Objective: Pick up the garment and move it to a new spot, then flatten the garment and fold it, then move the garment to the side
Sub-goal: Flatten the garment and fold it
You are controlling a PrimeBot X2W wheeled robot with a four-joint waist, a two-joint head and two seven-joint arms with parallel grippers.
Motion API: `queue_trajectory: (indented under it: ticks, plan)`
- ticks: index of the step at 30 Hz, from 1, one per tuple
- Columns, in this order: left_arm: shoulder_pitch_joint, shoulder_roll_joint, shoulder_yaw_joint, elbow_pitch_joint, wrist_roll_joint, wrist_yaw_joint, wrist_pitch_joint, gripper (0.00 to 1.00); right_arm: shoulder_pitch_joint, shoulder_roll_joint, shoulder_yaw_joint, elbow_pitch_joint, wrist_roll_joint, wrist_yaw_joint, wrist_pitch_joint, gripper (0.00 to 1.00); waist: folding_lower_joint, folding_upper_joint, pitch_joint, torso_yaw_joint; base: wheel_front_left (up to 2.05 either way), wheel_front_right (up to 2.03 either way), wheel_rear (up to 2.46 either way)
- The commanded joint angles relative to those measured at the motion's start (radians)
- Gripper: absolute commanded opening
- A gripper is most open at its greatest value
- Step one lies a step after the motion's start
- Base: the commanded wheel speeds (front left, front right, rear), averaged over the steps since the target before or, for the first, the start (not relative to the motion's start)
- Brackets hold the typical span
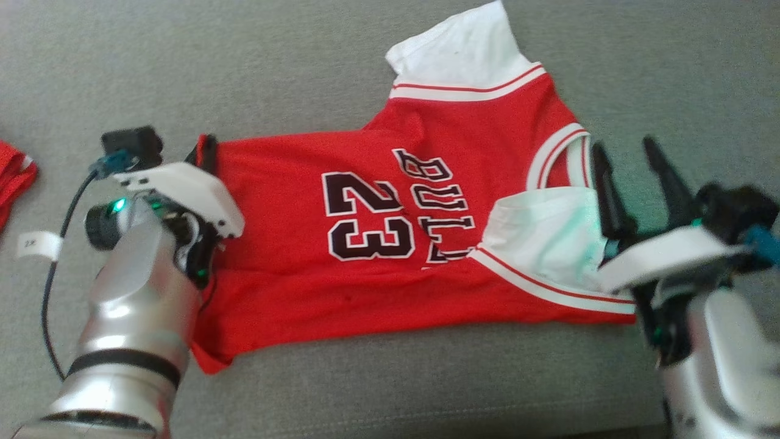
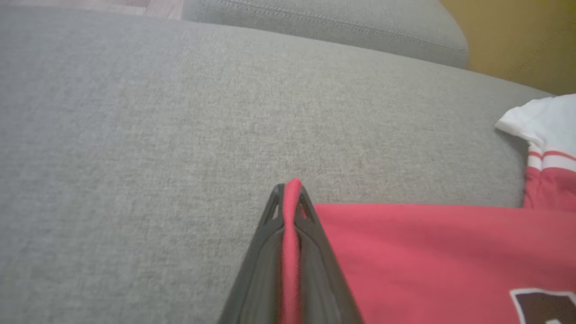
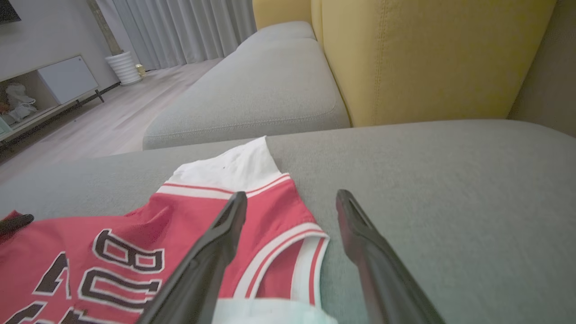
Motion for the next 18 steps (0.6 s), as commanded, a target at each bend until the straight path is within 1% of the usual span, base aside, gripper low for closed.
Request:
queue_trajectory:
  ticks: [1, 5, 8, 14, 18]
  plan:
    - [-0.064, 0.016, 0.008, -0.020, 0.009, -0.005, -0.022, 0.00, -0.074, -0.028, 0.007, 0.000, 0.018, 0.007, -0.002, 1.00, 0.0000, 0.0000, 0.014, 0.025, 0.00, 0.00, 0.00]
    - [-0.113, -0.014, -0.026, -0.021, 0.018, -0.013, -0.045, 0.00, -0.217, -0.070, -0.007, 0.122, 0.053, 0.007, 0.002, 1.00, 0.0000, 0.0000, 0.060, 0.075, 0.00, 0.00, 0.00]
    - [-0.147, -0.033, -0.051, -0.022, 0.016, -0.019, -0.057, 0.00, -0.343, -0.096, 0.013, 0.236, 0.071, 0.007, 0.015, 1.00, 0.0000, 0.0000, 0.094, 0.109, 0.00, 0.00, 0.00]
    - [-0.204, -0.050, -0.109, -0.026, -0.010, -0.027, -0.074, 0.00, -0.585, -0.137, 0.083, 0.483, 0.092, 0.007, 0.071, 1.00, 0.0000, 0.0000, 0.143, 0.167, 0.00, 0.00, 0.00]
    - [-0.211, -0.051, -0.181, -0.056, -0.075, -0.030, -0.078, 0.00, -0.711, -0.146, 0.131, 0.634, 0.104, 0.007, 0.114, 1.00, 0.0000, 0.0000, 0.160, 0.184, 0.00, 0.00, 0.00]
